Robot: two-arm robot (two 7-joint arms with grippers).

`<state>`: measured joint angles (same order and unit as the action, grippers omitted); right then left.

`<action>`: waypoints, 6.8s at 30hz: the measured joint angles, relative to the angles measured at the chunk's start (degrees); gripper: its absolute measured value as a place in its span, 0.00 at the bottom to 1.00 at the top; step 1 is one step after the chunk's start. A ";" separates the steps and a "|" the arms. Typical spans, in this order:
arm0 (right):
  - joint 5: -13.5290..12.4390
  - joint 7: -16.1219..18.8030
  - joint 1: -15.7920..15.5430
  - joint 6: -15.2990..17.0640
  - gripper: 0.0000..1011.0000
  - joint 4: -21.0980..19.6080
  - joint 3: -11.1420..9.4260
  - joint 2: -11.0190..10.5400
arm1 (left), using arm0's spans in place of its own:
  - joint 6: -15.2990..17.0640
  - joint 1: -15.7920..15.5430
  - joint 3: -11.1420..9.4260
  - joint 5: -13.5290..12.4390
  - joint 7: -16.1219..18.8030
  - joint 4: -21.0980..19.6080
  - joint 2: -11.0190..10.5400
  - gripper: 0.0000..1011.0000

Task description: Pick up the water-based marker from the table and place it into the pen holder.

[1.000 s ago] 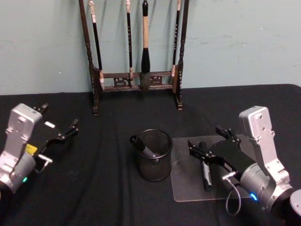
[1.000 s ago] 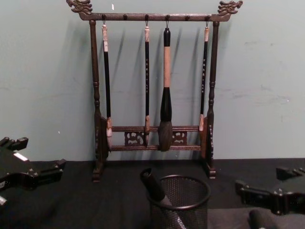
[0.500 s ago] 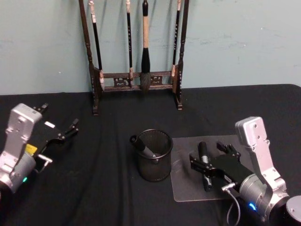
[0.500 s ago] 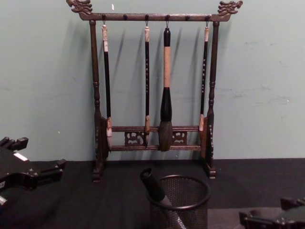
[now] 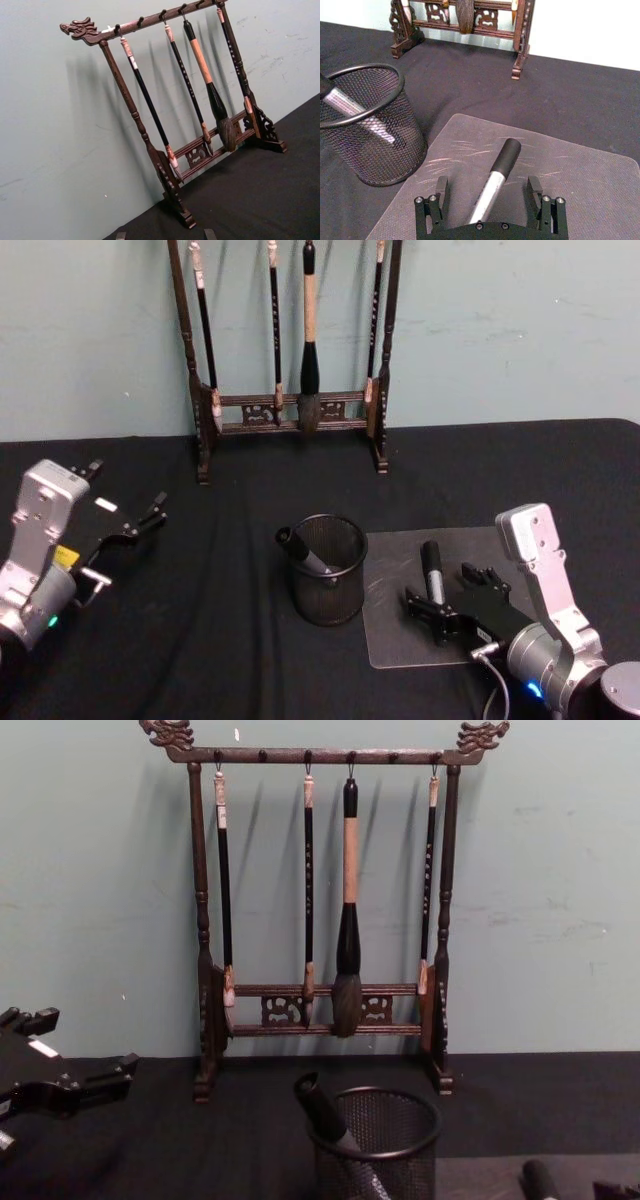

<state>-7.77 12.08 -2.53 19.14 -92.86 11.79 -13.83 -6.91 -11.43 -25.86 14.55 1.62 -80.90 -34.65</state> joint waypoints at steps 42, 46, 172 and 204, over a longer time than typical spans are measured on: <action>0.55 0.38 0.81 -0.06 0.99 2.58 0.22 0.44 | 0.00 0.00 0.00 0.00 0.00 0.00 0.00 1.00; 0.60 0.68 0.84 -0.46 0.99 2.72 0.30 0.33 | 0.00 0.00 0.00 0.00 0.00 0.00 0.00 1.00; -4.17 13.12 16.60 -30.79 0.37 16.26 13.20 1.60 | 0.00 0.00 0.00 0.00 0.00 0.00 0.00 1.00; -5.45 10.63 14.13 -29.33 0.99 13.22 10.84 0.47 | 0.00 0.00 0.00 0.00 0.00 0.00 0.00 1.00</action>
<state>-13.22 22.71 11.60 -10.18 -79.64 22.63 -13.36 -6.91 -11.43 -25.86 14.55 1.62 -80.90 -34.65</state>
